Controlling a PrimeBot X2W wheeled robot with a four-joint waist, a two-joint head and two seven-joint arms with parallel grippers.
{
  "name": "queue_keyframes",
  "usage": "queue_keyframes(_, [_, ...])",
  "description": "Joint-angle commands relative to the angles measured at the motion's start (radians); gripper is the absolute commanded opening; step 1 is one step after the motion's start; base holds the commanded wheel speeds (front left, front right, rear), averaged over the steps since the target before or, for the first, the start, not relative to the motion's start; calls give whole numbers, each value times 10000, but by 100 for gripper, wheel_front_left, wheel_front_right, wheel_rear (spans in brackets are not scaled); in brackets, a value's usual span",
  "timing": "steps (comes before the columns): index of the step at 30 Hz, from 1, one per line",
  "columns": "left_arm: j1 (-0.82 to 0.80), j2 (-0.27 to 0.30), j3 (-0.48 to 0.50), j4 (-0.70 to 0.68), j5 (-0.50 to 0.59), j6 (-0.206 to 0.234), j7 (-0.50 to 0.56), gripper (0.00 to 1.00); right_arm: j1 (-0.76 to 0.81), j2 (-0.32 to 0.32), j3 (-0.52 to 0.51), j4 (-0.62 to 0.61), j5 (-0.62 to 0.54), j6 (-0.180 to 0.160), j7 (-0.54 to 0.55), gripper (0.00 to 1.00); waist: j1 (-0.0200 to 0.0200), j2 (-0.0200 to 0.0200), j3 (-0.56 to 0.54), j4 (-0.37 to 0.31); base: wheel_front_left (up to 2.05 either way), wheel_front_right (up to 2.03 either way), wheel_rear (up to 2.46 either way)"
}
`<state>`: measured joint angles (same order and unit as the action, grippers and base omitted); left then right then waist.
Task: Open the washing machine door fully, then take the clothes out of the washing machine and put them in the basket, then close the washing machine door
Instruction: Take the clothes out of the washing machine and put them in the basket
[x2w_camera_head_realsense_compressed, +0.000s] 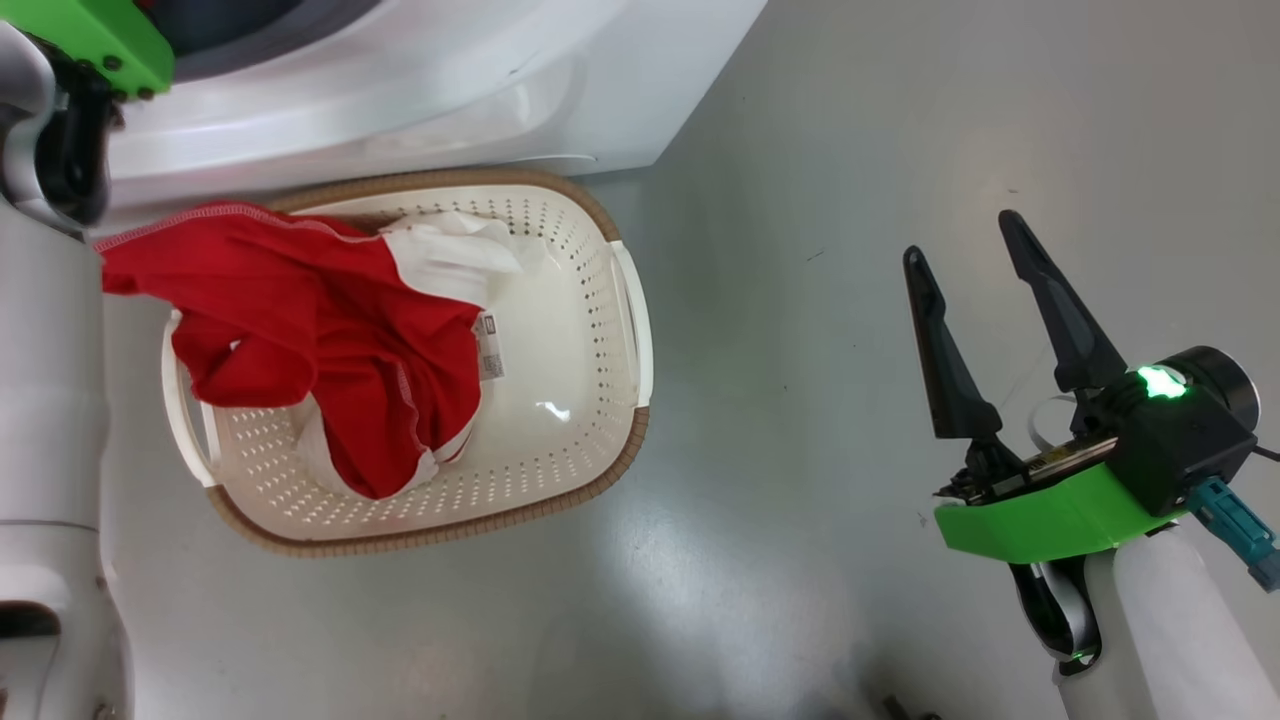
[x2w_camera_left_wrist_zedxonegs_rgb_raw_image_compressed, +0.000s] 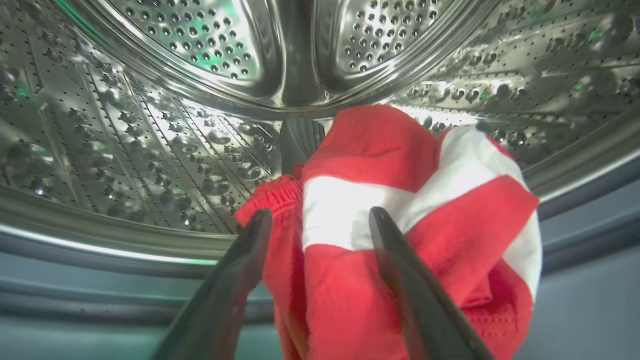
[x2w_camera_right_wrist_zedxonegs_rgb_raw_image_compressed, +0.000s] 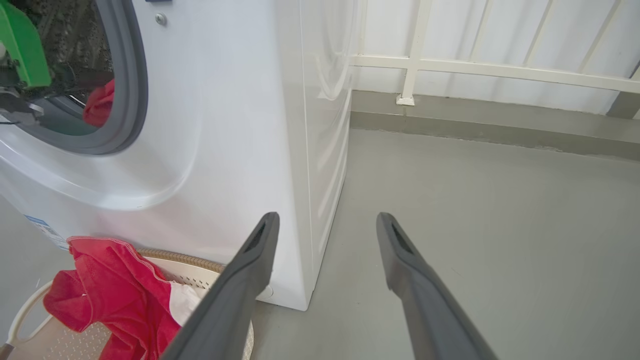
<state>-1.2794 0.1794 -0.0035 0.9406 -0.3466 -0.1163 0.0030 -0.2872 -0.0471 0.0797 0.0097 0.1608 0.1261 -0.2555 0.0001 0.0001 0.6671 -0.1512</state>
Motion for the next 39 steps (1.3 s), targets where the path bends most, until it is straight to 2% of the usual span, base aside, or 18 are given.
queue_keyframes(1, [-168,481,51,-120,-88,-68,194,100,73,-31,243,-177,2,46,-63,100,-1,-1,-19,-7,0,0,0])
queue_keyframes(6, [-275,534,-128,275,-72,27,1093,100,19,-31,358,-141,41,46,-63,100,-1,-1,-52,-97,0,0,0])
queue_keyframes(15, [-297,688,-452,585,17,191,2094,100,-7,-31,501,-125,236,46,-63,100,-1,-1,28,-292,0,0,0])
queue_keyframes(16, [-294,690,-481,579,6,175,2140,45,-11,-31,498,-127,248,46,-63,100,-1,-1,40,-293,0,0,0])
queue_keyframes(17, [-291,692,-497,535,-12,157,2109,0,-13,-31,491,-131,256,46,-63,100,-1,-1,51,-291,0,0,0])
queue_keyframes(21, [-229,691,-549,327,-96,86,1844,0,-16,-31,458,-147,282,46,-63,100,-1,-1,70,-263,0,0,0])
queue_keyframes(39, [818,601,-576,-759,-264,47,-880,0,33,-31,370,17,145,46,-63,100,-1,-1,-376,193,0,0,0])
